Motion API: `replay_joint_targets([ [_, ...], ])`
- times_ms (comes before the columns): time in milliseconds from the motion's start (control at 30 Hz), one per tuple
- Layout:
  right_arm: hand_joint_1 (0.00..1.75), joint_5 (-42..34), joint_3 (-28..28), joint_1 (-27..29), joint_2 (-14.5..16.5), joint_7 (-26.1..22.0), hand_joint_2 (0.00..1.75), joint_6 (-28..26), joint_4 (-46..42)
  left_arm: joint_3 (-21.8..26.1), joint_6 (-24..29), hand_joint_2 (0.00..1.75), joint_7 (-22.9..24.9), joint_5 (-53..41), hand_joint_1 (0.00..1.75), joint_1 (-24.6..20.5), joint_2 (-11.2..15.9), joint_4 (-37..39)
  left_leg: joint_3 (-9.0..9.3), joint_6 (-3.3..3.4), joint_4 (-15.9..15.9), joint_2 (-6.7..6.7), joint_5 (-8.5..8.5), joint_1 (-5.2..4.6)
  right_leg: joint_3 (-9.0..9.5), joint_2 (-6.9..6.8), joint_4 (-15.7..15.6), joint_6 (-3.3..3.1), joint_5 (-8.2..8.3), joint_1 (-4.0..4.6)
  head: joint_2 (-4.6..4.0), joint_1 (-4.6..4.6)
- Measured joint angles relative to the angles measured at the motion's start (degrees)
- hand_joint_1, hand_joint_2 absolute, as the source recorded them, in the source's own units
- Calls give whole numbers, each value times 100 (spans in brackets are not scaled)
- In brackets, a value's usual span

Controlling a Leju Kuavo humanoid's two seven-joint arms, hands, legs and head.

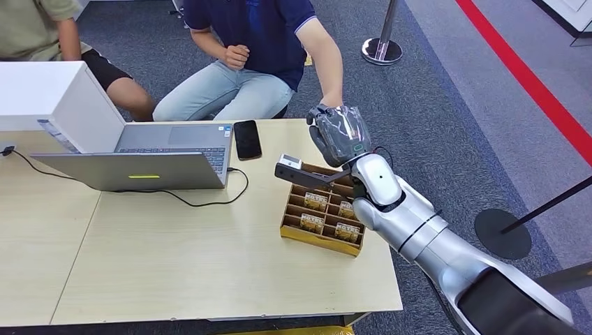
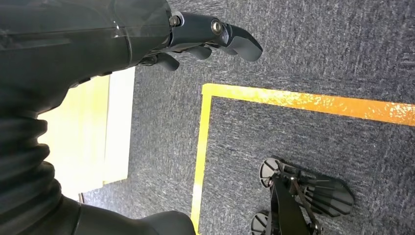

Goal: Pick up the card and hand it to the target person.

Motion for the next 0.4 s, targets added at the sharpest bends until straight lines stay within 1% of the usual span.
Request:
replay_joint_targets([
  [67, 0, -14, -11, 26, -59, 14, 175, 16, -51, -20, -6, 175, -3, -20, 0, -4, 1, 8, -1, 1, 0, -14, 1, 0, 4, -14, -2, 1, -3, 0, 0, 0],
  [200, 0, -12, -16, 97, -171, 91, 175, 70, -200, 48, 60, 175, 24, 47, 0, 0, -3, 18, -9, 2, 7, -24, -2, -1, -2, -28, 5, 4, -11, -1, 0, 0],
  [333, 0, -56, -54, 143, -229, 133, 175, 83, -268, 77, 57, 0, 9, 74, 0, 4, -7, 11, -7, 2, 7, -22, -3, -1, -3, -23, 5, 3, -11, -1, 0, 0],
  [400, 0, -99, -87, 162, -246, 140, 175, 75, -291, 77, 58, 0, 12, 74, 0, 3, -11, 14, -8, 1, 9, -24, -3, -1, -4, -24, 6, 3, -12, -1, 0, 0],
])
